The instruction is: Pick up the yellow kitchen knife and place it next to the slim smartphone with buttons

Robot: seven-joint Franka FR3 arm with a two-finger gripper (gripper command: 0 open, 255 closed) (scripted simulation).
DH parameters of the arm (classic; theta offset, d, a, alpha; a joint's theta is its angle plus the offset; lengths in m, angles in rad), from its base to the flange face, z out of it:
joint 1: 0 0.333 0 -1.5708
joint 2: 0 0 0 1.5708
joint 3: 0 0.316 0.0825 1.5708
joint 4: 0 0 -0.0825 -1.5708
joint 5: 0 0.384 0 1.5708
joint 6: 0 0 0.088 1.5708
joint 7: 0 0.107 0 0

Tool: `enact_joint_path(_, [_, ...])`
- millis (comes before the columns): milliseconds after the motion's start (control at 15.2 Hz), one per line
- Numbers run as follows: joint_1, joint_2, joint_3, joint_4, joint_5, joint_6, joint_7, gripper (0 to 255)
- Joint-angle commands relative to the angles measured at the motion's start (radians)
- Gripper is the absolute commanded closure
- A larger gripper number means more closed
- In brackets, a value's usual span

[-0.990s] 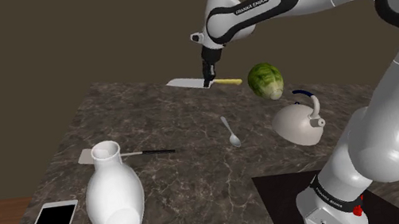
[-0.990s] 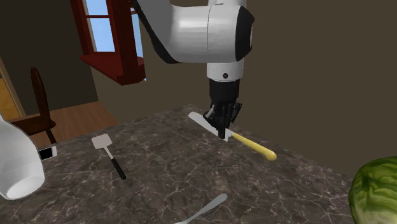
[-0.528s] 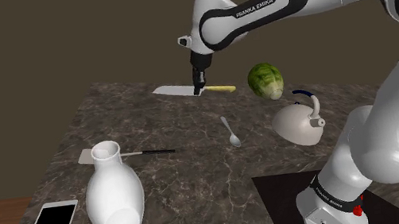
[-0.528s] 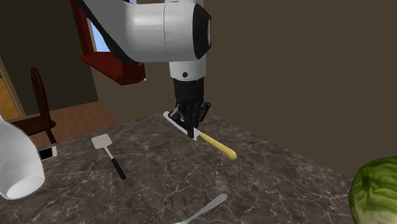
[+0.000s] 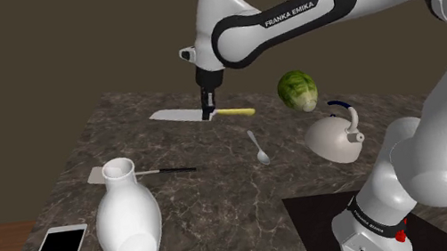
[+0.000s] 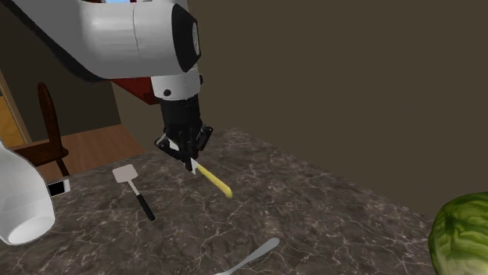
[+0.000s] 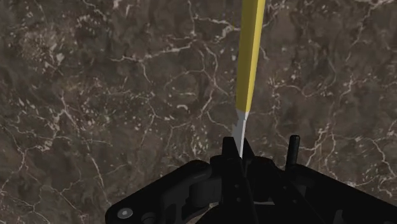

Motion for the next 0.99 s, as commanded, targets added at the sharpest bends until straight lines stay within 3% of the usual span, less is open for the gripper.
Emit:
enact_joint_path(0, [0.024, 0.005, 0.025, 0.006, -0.002, -0.004, 0.051, 255])
enact_joint_path(924, [0.195, 0.154, 0.180, 0.198, -0.040, -0.064, 0.392, 255])
